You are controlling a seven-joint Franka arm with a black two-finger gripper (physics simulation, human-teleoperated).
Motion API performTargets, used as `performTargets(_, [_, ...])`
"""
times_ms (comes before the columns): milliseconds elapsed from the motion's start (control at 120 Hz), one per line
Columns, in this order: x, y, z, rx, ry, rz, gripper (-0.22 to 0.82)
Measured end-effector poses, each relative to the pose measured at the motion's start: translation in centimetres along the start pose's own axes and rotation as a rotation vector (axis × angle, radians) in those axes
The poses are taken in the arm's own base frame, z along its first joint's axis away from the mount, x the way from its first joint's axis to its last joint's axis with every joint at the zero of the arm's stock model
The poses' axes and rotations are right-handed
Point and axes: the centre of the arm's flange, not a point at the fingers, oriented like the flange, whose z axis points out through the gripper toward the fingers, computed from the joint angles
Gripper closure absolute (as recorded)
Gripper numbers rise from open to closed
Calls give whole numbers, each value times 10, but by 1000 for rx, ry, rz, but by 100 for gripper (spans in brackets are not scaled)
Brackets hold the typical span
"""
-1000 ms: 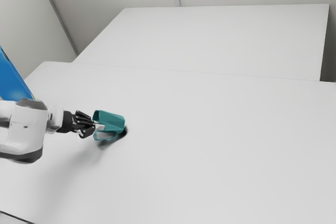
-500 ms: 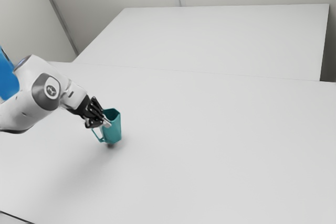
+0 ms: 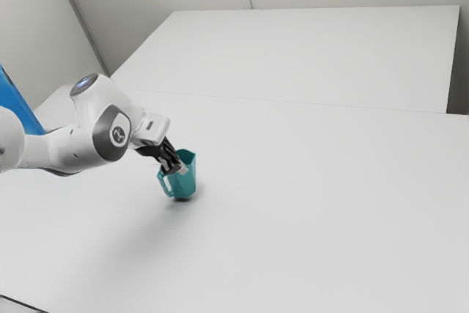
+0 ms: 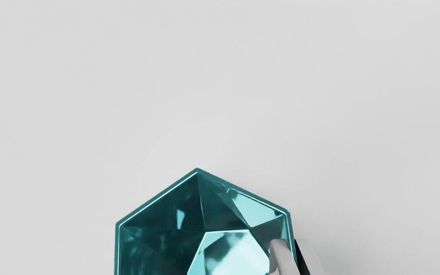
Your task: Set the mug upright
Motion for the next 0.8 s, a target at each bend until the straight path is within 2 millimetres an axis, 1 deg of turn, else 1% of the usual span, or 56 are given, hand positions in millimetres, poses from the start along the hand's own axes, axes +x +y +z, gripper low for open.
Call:
performTargets(133, [9,3,0,33,9,-29,78])
performTargets(275, [9,2,-2,48,18,-79,57])
performTargets(350, [9,2,-3,51,22,-105,42])
performTargets(408, [8,1,-5,49,24,-131,32])
performTargets(475, [8,0,-12,51,33,-158,24])
performTargets(558, [8,-3,-29,49,50,-193,17])
performTargets(600, [21,-12,-40,50,54,-198,14])
performTargets(683, [60,-47,-62,53,33,-196,10])
performTargets(742, [76,-67,-74,46,8,-212,8])
performTargets(800, [90,-86,-93,45,-17,-229,7])
